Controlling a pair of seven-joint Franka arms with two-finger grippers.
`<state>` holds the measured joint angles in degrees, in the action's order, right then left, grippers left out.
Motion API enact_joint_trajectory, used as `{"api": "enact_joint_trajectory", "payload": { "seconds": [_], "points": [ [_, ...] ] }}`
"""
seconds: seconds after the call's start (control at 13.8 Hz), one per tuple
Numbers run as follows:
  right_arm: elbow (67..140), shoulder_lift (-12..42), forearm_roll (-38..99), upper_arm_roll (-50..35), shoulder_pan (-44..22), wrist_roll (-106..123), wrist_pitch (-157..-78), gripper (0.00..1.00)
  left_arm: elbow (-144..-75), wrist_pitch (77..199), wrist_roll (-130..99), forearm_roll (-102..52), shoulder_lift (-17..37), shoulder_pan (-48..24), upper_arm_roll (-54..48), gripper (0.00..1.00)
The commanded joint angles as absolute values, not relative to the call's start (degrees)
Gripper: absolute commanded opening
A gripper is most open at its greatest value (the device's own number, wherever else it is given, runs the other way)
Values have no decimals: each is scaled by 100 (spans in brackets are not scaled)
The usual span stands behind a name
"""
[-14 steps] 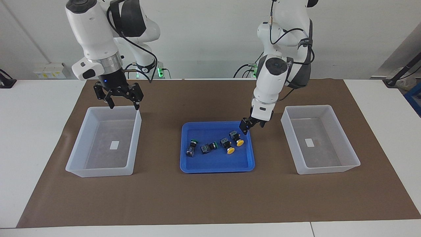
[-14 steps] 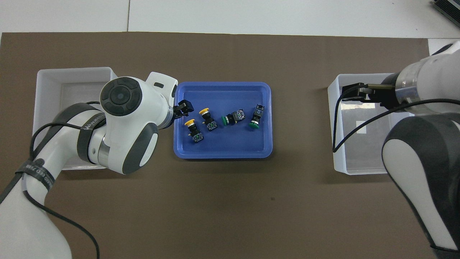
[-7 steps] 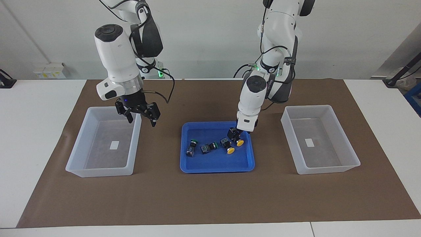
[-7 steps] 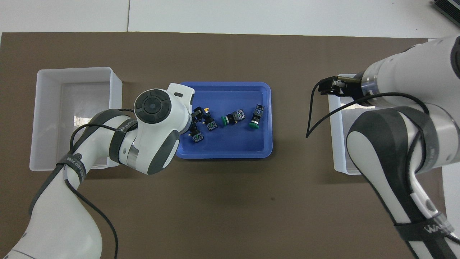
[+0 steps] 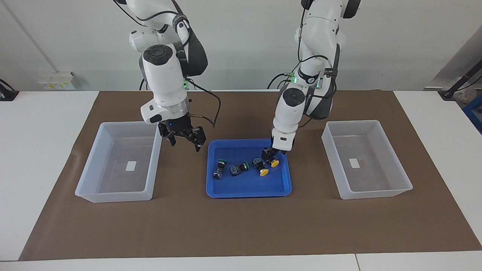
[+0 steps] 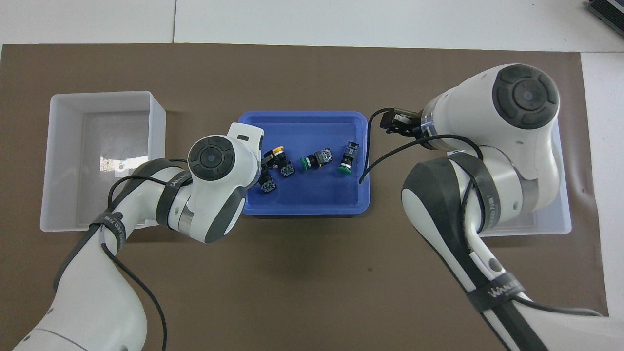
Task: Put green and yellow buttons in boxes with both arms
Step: 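Reach both grippers into the blue tray and grasp one button each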
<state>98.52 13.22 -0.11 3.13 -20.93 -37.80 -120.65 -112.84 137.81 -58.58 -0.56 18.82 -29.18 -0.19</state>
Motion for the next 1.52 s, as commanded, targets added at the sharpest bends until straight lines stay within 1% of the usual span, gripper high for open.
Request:
{"api": "enact_joint_trajectory", "payload": {
  "seconds": [0.0,0.07,0.29,0.36,0.43,0.51,0.58,0.65,0.72,0.87,0.94,1.01,1.08,1.23,1.3,1.45],
  "points": [
    [9835,1695,-114,290,-2249,-4200,-12470,100,-11522,14089,-6283,18,1811,-3085,53,65],
    [9835,1801,-114,290,-2302,-4314,-12559,100,-11522,14132,-6328,18,1819,-3085,53,61],
    [9835,2047,-289,290,-2505,-4613,-12787,100,-11549,14334,-6337,18,1916,-3102,53,57],
    [9835,2126,-325,290,-2548,-4788,-12892,100,-11558,14439,-6337,18,1977,-3111,53,50],
    [9826,2240,-351,299,-2732,-4929,-12989,100,-11558,14484,-6328,18,2012,-3137,61,43],
    [9817,2363,-412,299,-2794,-5105,-13095,100,-11558,14476,-6319,18,2013,-3146,62,33],
    [9817,2451,-552,290,-2847,-5280,-13130,100,-11540,14476,-6311,18,2013,-3146,62,20],
    [9817,2522,-667,299,-2882,-5369,-13131,100,-11531,14458,-6302,26,2013,-3138,62,4],
    [9826,2583,-694,290,-2892,-5396,-13174,100,-11488,14406,-6284,79,2013,-3138,70,0],
    [9870,2645,-694,290,-2909,-5449,-13315,97,-11295,14152,-6267,280,2021,-3094,70,0],
    [9870,2646,-694,290,-2909,-5493,-13315,94,-11094,13855,-6258,316,2030,-3068,70,0],
    [9870,2663,-686,290,-2909,-5537,-13333,84,-10796,13512,-6249,334,2082,-3050,70,0],
    [9861,2707,-686,290,-2918,-5615,-13350,81,-10497,13126,-6223,343,2092,-3015,70,0],
    [9870,2751,-686,290,-2927,-5651,-13446,81,-10170,12711,-6179,343,2022,-2884,62,0],
    [9879,2768,-686,290,-2953,-5643,-13465,74,-10047,12526,-6153,343,1934,-2787,79,0],
    [9914,2777,-686,290,-2962,-5643,-13465,67,-9600,11956,-5925,334,1811,-2542,79,0]
  ]
}}
